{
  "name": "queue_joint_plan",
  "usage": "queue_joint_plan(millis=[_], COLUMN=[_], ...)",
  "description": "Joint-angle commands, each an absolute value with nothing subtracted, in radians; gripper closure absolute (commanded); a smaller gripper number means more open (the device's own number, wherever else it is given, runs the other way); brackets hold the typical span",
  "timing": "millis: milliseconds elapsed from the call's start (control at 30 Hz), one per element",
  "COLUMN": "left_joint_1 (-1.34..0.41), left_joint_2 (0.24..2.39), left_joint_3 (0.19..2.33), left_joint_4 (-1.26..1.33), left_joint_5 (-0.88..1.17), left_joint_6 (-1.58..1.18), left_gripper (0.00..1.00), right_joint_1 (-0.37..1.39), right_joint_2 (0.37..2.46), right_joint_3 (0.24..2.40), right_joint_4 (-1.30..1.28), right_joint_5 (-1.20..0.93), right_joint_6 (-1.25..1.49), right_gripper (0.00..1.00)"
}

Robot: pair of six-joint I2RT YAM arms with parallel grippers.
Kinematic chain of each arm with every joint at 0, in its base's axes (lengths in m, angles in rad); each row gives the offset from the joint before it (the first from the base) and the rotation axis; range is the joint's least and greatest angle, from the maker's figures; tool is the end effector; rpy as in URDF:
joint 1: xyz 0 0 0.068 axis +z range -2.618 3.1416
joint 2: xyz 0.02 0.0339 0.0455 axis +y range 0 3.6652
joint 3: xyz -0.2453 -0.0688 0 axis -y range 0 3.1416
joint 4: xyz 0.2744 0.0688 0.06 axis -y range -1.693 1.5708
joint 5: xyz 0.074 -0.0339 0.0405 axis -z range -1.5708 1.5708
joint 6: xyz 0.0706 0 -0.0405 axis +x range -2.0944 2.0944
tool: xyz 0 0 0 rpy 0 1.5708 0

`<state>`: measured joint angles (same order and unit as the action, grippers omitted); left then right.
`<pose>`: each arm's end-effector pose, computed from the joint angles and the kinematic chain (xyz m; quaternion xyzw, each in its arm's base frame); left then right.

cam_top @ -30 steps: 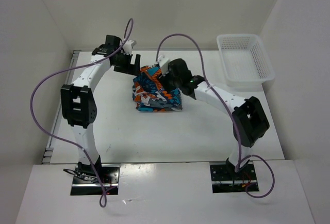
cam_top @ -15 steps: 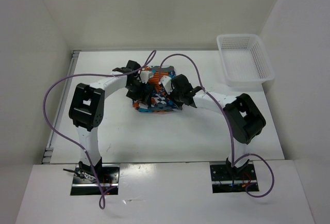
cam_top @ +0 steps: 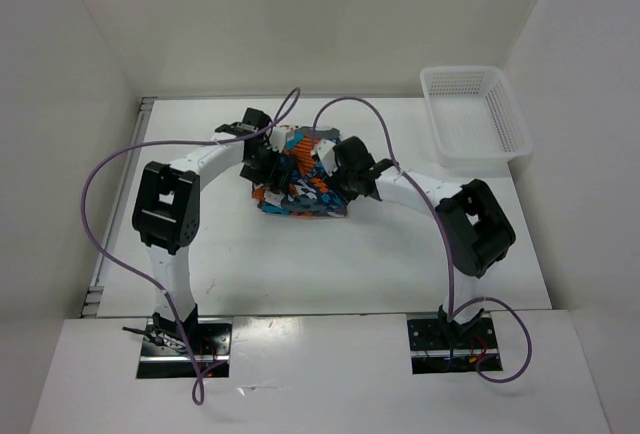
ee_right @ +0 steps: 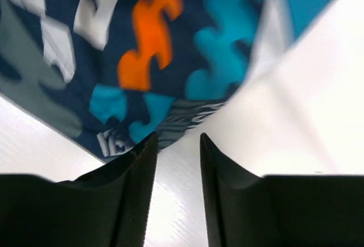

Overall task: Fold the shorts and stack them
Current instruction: Fold the shorts

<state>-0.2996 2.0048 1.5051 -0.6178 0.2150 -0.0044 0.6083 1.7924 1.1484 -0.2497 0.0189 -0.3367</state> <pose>0.4306 -0.1488 0.1287 0.1663 0.9547 -0.1372 0.2050 0.3454 0.2389 0.1233 -0.4265 0.8413 0.0361 0.3303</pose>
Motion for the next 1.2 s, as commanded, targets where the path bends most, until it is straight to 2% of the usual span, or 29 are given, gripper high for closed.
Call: queue_joint_plan(millis=[0, 200, 233, 267, 333, 633, 833, 1033, 1167], left_joint_1=[-0.293, -0.293, -0.293, -0.279, -0.208, 0.338, 0.383, 0.383, 0.383], left_joint_2=[1.913, 1.773, 1.758, 1.723, 1.681, 1.425, 1.312, 1.264, 1.236], left_joint_3=[1.606, 1.605, 1.605, 1.583, 1.560, 1.408, 1.244, 1.207, 1.186], left_joint_4=[-0.667, -0.686, -0.686, -0.677, -0.646, -0.546, -0.537, -0.555, -0.574], left_joint_5=[0.285, 0.324, 0.324, 0.324, 0.336, 0.275, 0.173, 0.192, 0.201], left_joint_6=[0.000, 0.000, 0.000, 0.000, 0.000, 0.000, 0.000, 0.000, 0.000], left_gripper=[0.00, 0.00, 0.00, 0.00, 0.00, 0.00, 0.00, 0.00, 0.00], right_joint_1=[0.514, 0.318, 0.263, 0.235, 0.134, -0.150, -0.193, -0.134, -0.123], right_joint_2=[1.704, 1.684, 1.684, 1.684, 1.660, 1.479, 1.388, 1.350, 1.298], right_joint_3=[1.348, 1.549, 1.558, 1.559, 1.559, 1.514, 1.373, 1.287, 1.235], right_joint_4=[-0.339, -0.532, -0.552, -0.586, -0.613, -0.744, -0.827, -0.827, -0.815], right_joint_5=[0.026, 0.017, 0.041, 0.052, 0.072, 0.052, 0.043, 0.210, 0.221], right_joint_6=[-0.290, -0.327, -0.336, -0.336, -0.322, -0.334, -0.359, -0.229, -0.229], right_gripper=[0.56, 0.24, 0.20, 0.10, 0.00, 0.00, 0.00, 0.00, 0.00])
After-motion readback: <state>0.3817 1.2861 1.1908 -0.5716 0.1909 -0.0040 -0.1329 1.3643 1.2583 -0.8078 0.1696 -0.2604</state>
